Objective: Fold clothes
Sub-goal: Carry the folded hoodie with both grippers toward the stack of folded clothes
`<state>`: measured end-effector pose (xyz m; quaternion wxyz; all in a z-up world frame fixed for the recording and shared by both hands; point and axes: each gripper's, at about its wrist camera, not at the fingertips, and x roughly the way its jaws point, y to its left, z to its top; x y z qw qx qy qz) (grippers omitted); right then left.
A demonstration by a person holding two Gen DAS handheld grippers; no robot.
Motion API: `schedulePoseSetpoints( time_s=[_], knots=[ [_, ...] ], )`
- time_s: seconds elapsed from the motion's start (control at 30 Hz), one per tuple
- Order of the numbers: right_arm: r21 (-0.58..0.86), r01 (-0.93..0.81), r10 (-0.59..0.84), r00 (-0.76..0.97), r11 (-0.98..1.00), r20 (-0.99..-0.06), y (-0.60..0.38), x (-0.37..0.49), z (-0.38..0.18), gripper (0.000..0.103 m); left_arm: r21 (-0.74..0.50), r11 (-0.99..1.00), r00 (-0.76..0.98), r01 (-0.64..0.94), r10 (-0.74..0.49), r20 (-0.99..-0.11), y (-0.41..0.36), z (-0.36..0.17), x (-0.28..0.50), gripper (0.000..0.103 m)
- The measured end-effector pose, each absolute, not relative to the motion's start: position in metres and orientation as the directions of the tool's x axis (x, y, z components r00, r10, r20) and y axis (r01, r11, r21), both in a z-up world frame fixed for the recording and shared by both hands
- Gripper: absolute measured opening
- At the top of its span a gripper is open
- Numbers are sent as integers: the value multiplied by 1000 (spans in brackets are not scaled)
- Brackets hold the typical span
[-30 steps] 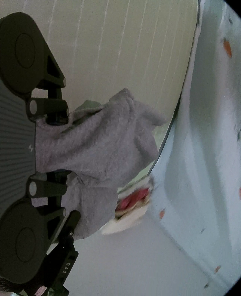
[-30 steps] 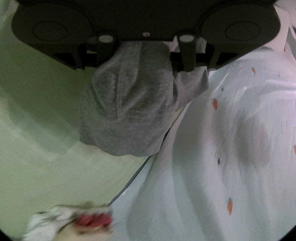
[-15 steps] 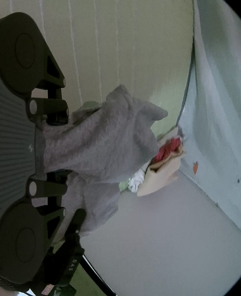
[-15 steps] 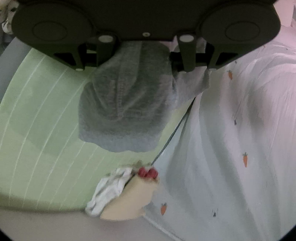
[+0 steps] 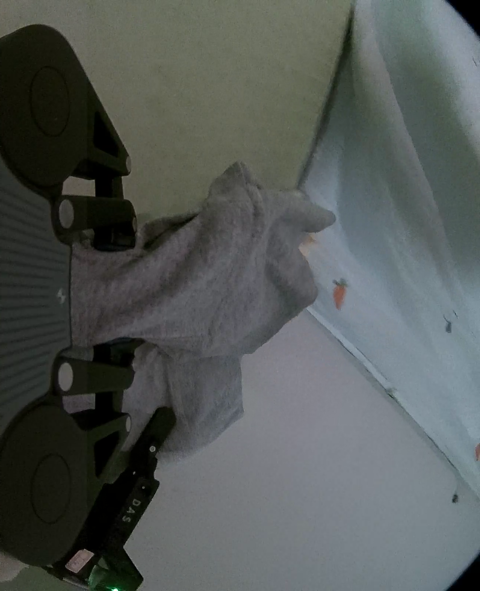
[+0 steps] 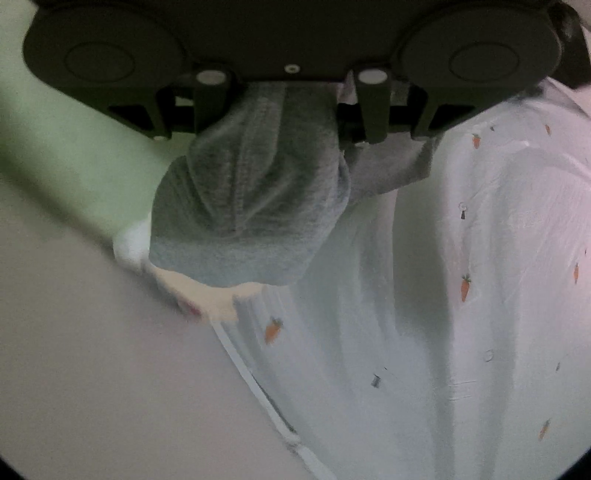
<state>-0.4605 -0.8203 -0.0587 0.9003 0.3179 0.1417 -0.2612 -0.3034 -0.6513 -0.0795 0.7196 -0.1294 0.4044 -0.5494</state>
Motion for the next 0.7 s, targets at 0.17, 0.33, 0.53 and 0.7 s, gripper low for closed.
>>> schedulePoseSetpoints(
  time_s=[0.17, 0.33, 0.53, 0.7],
  knots=[
    [332, 527, -403, 834, 782, -377, -888, -441, -21, 39, -619, 342, 112, 707, -919, -379, -715, -61, -296, 39],
    [164, 522, -450, 827, 837, -338, -947, -405, -3, 39, -568, 350, 156, 745, -919, -361, -783, -50, -271, 39],
    [-108, 519, -522, 781, 848, -342, -989, -343, -5, 39, -493, 373, 200, 786, -908, -369, -849, -45, -240, 38],
    [-330, 511, -605, 721, 794, -339, -1002, -301, -24, 52, -407, 479, 286, 778, -846, -451, -885, -73, -218, 38]
  ],
)
